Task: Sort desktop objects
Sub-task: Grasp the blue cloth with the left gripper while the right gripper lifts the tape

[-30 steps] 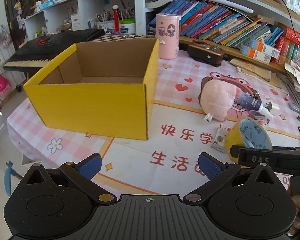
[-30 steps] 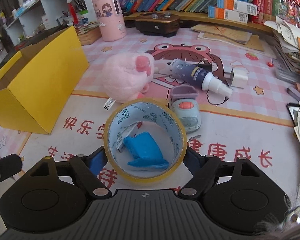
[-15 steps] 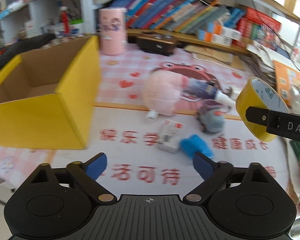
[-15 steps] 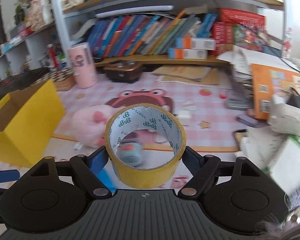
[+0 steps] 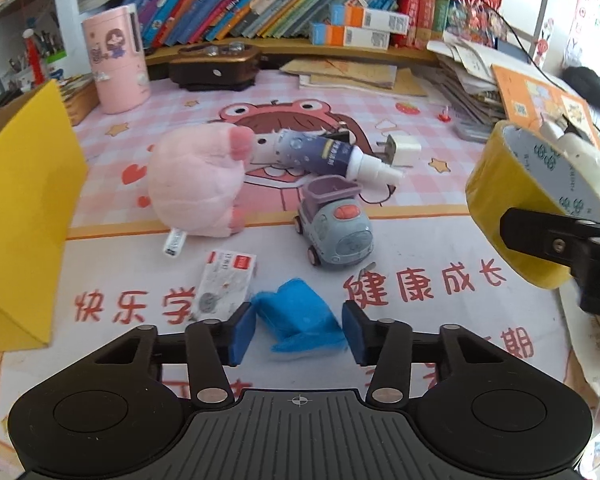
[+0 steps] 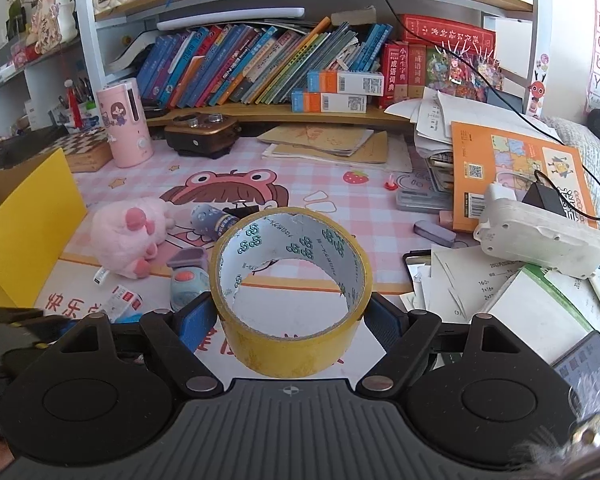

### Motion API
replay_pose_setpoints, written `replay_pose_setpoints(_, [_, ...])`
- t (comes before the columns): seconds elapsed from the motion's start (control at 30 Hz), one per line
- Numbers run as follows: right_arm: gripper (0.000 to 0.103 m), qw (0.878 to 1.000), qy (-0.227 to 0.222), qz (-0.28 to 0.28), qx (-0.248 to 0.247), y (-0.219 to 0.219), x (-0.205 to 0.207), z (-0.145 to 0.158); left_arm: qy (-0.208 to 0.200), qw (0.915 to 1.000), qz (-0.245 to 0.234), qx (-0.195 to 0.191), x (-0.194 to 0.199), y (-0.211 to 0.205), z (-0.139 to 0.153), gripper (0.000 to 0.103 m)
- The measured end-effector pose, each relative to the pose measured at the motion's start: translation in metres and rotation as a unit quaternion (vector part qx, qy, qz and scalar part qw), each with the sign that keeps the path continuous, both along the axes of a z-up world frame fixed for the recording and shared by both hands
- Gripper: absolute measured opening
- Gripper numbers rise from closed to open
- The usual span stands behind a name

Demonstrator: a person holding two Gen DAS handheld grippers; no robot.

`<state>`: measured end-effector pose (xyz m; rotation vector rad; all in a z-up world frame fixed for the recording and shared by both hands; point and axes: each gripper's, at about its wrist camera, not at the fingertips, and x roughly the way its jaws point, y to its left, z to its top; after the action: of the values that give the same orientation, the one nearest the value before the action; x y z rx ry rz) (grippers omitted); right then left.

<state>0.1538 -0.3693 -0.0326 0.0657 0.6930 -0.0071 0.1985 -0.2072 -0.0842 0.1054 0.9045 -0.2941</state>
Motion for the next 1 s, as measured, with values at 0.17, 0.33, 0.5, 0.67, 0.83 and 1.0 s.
replay_pose_setpoints(0.17, [0.078,1.0,0.005,0.01,0.001,0.002,0.0,-0.003,-0.004,0.9999,-0.007,0.015,0.001,-0.006,-0.008,0.038])
replay_pose_setpoints(0.33, [0.078,1.0,0.011,0.018,0.007,0.006,0.0,-0.005,-0.009,0.9999,-0.013,0.001,-0.004,0.0,-0.002,0.036])
replay_pose_setpoints(0.5, [0.079,0.999,0.014,0.03,0.017,0.016,-0.001,-0.006,-0.032,0.9993,-0.015,-0.014,-0.021,0.014,0.018,0.036])
replay_pose_setpoints(0.67, [0.079,0.998,0.013,0.052,0.021,0.036,-0.011,-0.003,-0.035,0.9983,0.022,-0.042,-0.04,0.047,0.035,0.036])
replay_pose_setpoints(0.83, [0.079,0.997,0.012,0.066,0.023,0.063,-0.024,0.0,-0.044,0.9963,0.056,-0.05,-0.064,0.082,0.043,0.036])
replay_pose_setpoints(1.0, [0.079,0.996,0.006,0.085,0.018,0.095,-0.044,0.007,-0.059,0.9933,0.079,-0.06,-0.089,0.12,0.052,0.036])
